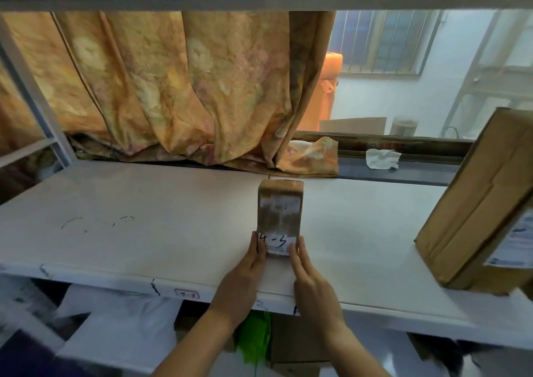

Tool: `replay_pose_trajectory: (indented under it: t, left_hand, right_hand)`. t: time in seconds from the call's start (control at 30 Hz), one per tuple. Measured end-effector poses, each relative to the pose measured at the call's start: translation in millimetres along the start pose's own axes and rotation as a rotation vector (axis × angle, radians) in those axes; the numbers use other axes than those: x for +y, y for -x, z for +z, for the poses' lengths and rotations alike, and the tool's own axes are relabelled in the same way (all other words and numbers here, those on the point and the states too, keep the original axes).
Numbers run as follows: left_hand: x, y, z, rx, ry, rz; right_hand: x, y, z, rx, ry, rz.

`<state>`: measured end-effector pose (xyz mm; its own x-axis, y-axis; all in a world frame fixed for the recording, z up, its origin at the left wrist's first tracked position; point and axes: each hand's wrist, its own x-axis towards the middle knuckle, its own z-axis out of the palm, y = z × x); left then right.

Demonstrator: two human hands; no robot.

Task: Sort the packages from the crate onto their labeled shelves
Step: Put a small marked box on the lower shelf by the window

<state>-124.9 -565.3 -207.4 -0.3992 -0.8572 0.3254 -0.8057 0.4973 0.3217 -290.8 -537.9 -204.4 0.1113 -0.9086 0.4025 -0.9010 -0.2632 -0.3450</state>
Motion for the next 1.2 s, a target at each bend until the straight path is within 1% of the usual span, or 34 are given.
replay_pose_trajectory:
  t: [0.07,0.13,0.2,0.33,0.6,0.7,0.8,0.87,0.9,0.93,1.0,1.1,1.2]
  left_hand:
    - [-3,-1,4,0.044,0.025,0.018]
    - [-4,-2,5,0.046,0.054,0.018]
    - [-2,-3,2,0.021,0.074,-0.010]
    - [7,-6,-9,-0.040,0.069,-0.038]
    - [7,-21,-13,-0.165,0.005,-0.077]
    - [10,-27,-13,-0.150,-0.006,-0.114]
    - [13,-24,-9,-0.127,0.004,-0.114]
    - [15,-23,-8,-0.112,-0.021,-0.114]
    - [15,-22,-7,-0.111,-0.042,-0.129]
    - [16,-21,-8,-0.126,-0.071,-0.152]
    - [17,-17,-12,-0.210,-0.152,-0.190]
    - [16,-4,-22,-0.318,-0.196,-0.175]
    - [13,20,-43,-0.387,-0.211,-0.104]
  right_hand:
    - [-1,0,-2,-0.011,0.008,0.004]
    - [-3,-1,-4,-0.021,0.023,0.008]
    - [-2,0,-3,-0.023,0.020,0.031]
    - [0,-2,-2,-0.059,-0.093,0.053]
    - [-1,-16,-11,-0.128,-0.101,0.089]
    - [0,-17,-11,-0.139,-0.100,0.103]
    - [0,-12,-8,-0.113,-0.101,0.098]
    - [-1,-10,-5,-0.103,-0.046,0.092]
    - [-1,-9,-3,-0.071,-0.018,0.090]
    - [-1,-7,-2,-0.044,-0.015,0.086]
    - [-2,-2,-4,-0.059,0.040,0.066]
    - [-7,5,-14,-0.180,0.217,0.044]
    - [-23,8,-35,-0.262,0.222,0.014]
